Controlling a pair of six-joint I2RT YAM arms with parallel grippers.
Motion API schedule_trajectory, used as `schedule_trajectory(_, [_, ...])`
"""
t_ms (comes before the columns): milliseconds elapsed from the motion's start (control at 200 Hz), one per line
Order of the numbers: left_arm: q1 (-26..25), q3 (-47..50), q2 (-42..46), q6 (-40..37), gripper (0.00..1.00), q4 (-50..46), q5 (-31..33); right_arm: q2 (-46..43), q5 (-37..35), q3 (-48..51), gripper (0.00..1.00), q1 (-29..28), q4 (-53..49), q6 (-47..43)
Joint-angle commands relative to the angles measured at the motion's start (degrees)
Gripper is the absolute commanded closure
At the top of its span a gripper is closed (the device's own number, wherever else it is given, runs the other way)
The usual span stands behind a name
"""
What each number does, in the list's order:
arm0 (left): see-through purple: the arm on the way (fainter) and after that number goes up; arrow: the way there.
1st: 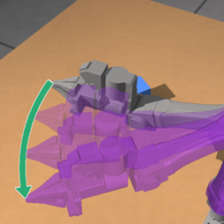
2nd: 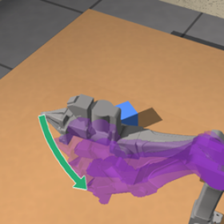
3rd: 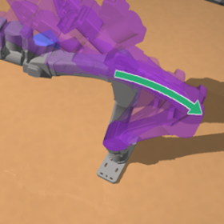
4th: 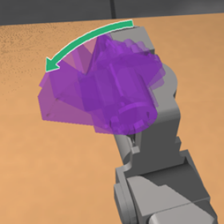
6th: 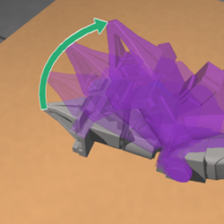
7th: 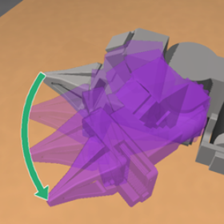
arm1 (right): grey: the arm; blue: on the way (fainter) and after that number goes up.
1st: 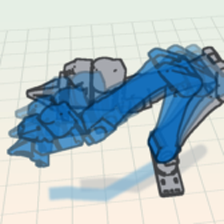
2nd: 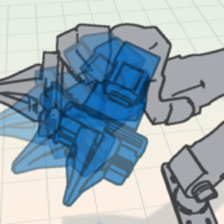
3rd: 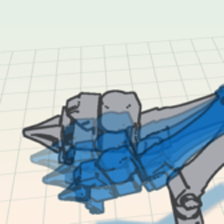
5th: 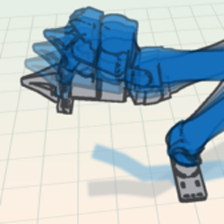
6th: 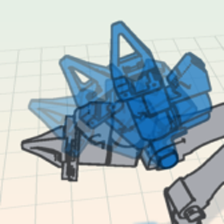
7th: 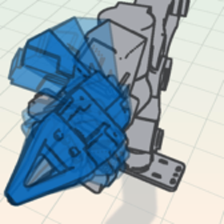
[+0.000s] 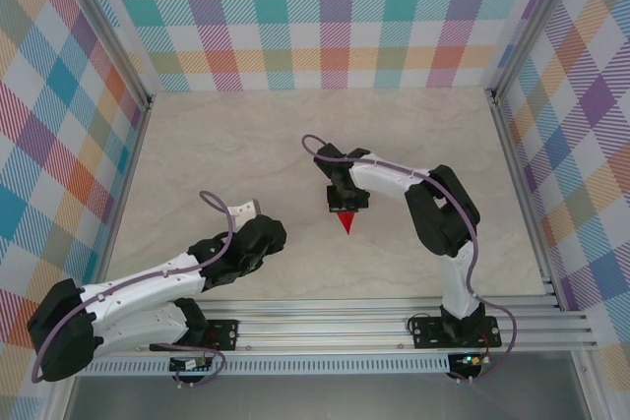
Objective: Fold a paper plane with a square sheet of paper (pick it up from the middle)
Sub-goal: Move the paper plane to the center of the table.
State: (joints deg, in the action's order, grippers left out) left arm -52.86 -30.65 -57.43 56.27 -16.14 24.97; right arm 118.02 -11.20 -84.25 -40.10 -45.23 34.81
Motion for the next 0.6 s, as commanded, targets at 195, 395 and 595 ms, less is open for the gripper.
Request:
schedule_trajectory(195, [-0.8,3.9,5.3,1.7,0.60,-2.5,3.2,0.9,2.7,2.1,0.88,0.3,0.9,1.7])
schedule_trajectory(395, [-0.8,3.2,5.0,-0.2,0.57,-3.5,4.3,-2.2,1.8,-0.6,0.76,0.4,-1.6,-0.2])
schedule_trajectory(595, [-0.8,1.0,5.7,-3.4,0.37,-7.0,7.7,-10.3,0.4,-1.6,0.51,0.3,-3.3,-2.3])
